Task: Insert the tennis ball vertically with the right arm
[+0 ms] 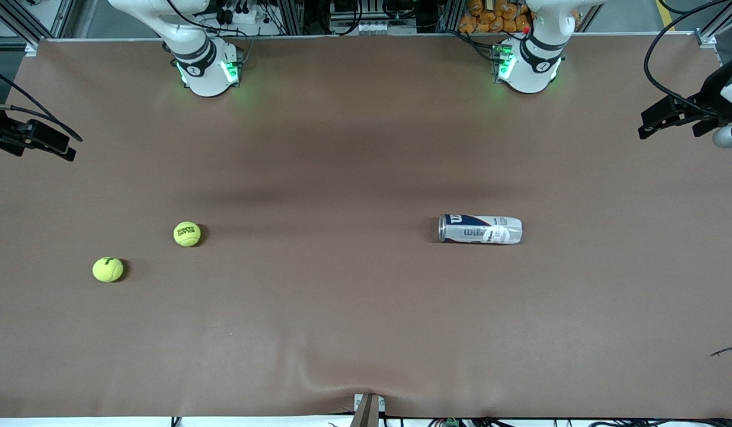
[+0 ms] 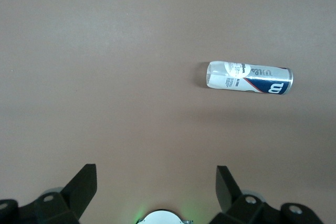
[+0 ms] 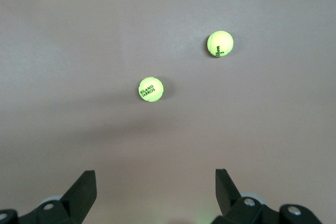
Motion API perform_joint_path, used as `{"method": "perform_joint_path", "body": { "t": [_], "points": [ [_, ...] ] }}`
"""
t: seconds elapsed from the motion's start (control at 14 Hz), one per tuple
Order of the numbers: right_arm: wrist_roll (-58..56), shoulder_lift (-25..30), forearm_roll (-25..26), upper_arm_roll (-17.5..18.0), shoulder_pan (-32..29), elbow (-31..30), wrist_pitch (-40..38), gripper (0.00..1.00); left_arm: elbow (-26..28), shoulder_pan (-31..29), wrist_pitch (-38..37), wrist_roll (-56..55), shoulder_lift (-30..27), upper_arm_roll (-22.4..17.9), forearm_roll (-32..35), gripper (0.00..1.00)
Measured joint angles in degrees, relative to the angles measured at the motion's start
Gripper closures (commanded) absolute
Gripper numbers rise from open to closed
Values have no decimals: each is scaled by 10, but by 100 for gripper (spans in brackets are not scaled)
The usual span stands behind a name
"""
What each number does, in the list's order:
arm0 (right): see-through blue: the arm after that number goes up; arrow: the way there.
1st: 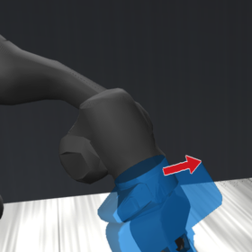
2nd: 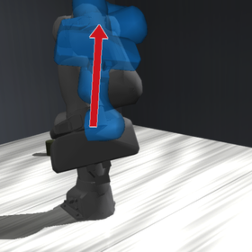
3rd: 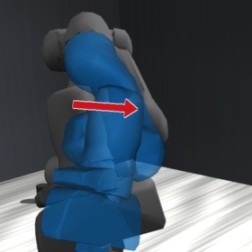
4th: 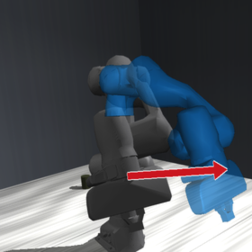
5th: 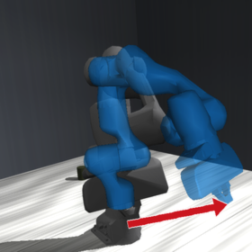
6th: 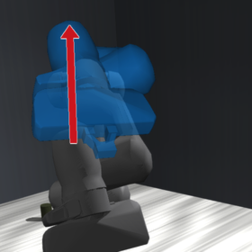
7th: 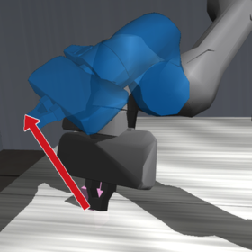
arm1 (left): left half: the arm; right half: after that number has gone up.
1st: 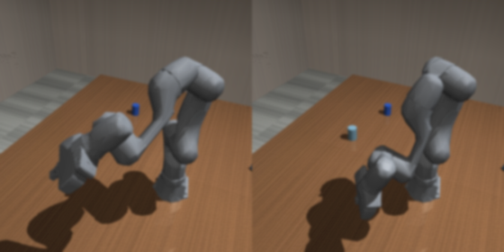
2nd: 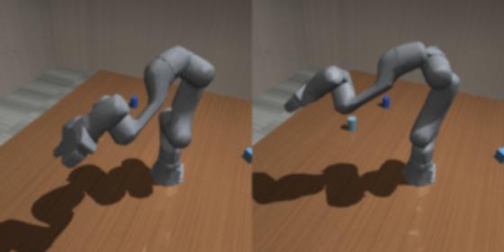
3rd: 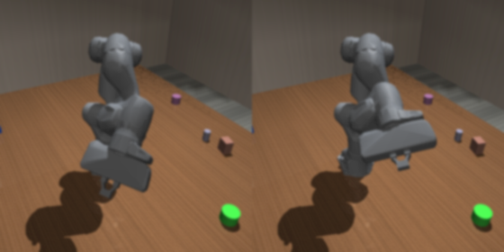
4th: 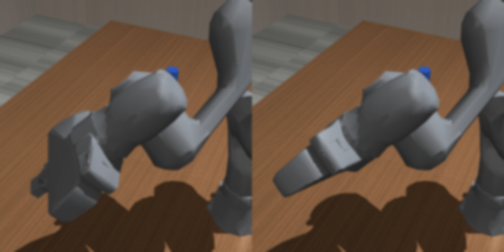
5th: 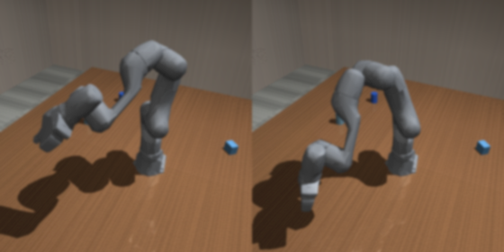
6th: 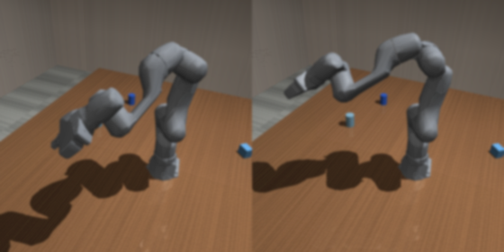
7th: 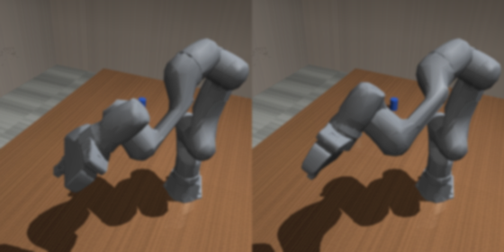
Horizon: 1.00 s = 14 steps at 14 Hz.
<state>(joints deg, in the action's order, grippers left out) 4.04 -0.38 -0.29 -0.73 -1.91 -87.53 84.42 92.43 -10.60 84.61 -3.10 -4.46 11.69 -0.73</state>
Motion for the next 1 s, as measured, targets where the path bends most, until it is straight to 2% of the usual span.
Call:
{"method": "perform_joint_path", "body": {
  "t": [0.79,1.0],
  "points": [
    [0,-2,0,0,0,0,0,0,3,0,0,0,2,0,0,0],
    [0,-2,0,0,0,0,0,0,22,1,18,0,5,3,0,0]
  ]
}}
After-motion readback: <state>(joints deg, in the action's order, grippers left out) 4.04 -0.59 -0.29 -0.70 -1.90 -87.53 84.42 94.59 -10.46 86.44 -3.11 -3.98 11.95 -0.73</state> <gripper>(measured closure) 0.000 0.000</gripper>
